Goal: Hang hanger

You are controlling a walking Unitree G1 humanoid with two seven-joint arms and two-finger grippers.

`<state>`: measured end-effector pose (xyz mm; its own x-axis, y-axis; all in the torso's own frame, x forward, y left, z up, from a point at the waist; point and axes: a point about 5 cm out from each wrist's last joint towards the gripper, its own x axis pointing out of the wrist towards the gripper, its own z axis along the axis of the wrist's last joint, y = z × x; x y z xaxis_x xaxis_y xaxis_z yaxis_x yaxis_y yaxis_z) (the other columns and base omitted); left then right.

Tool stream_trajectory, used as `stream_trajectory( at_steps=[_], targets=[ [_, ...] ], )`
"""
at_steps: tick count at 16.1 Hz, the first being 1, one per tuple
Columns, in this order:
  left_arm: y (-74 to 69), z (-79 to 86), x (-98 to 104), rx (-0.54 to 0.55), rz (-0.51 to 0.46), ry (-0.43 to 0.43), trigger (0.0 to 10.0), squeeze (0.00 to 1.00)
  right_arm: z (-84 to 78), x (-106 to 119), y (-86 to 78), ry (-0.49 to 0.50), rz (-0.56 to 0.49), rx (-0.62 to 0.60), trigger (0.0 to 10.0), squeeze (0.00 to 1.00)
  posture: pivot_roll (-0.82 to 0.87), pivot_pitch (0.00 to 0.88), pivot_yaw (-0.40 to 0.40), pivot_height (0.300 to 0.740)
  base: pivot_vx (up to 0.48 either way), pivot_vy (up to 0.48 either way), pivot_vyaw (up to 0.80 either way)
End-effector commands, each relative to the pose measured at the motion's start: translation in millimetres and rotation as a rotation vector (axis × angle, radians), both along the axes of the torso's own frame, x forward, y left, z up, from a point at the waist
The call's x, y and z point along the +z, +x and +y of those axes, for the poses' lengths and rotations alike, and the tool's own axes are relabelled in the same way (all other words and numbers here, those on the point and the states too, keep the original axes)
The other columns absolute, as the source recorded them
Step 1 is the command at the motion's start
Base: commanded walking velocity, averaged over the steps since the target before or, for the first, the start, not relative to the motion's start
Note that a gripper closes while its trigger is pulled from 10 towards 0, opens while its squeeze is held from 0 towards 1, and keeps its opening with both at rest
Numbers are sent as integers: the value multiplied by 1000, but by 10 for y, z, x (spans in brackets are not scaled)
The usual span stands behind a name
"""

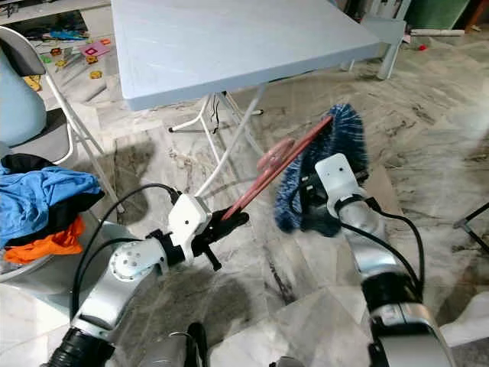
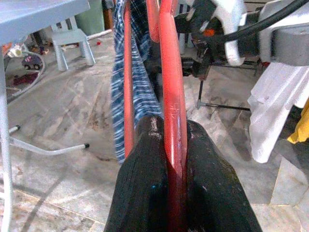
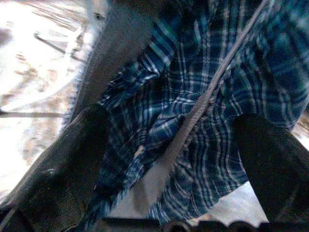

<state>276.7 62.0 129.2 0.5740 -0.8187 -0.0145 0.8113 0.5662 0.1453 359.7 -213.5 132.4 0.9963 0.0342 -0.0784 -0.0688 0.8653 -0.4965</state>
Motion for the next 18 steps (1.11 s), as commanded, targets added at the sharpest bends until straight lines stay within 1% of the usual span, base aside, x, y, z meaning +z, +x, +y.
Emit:
stream_trajectory(
  at_steps=[1,3,4,5,9,11,14,16,18],
  targets=[
    [-34,-24,73,-30,-22,-22,0,0,-14,-12,13,-14,-4,-43,10000,0,-2,153,24,740,0,0,0],
    [-40,-12,88,-34,-25,-19,0,0,-25,16,49,-33,-21,-88,10000,0,8,151,25,740,0,0,0],
    [-45,-7,99,-35,-26,-19,0,0,-33,18,65,-39,-22,-100,8275,0,11,150,25,740,0,0,0],
    [-59,-7,110,-39,-28,-21,0,0,-46,39,84,-33,-37,-114,0,0,15,149,24,740,0,0,0],
    [-86,-27,143,-50,-27,-32,0,0,-92,63,133,-37,-69,-197,0,0,20,147,19,740,0,0,0],
    [-107,-47,152,-67,-24,-39,0,0,-101,84,160,-5,-78,-239,0,0,19,146,18,740,0,0,0],
    [-114,-69,160,-76,-21,-43,0,0,-29,142,217,36,-100,-242,0,0,14,142,15,740,0,0,0],
    [-107,-75,161,-75,-22,-46,0,0,-47,160,224,60,-106,-254,0,0,11,139,11,740,0,0,0],
    [-103,-83,166,-75,-22,-48,0,0,-92,164,219,61,-110,-268,0,0,10,138,10,740,0,0,0]
  ],
)
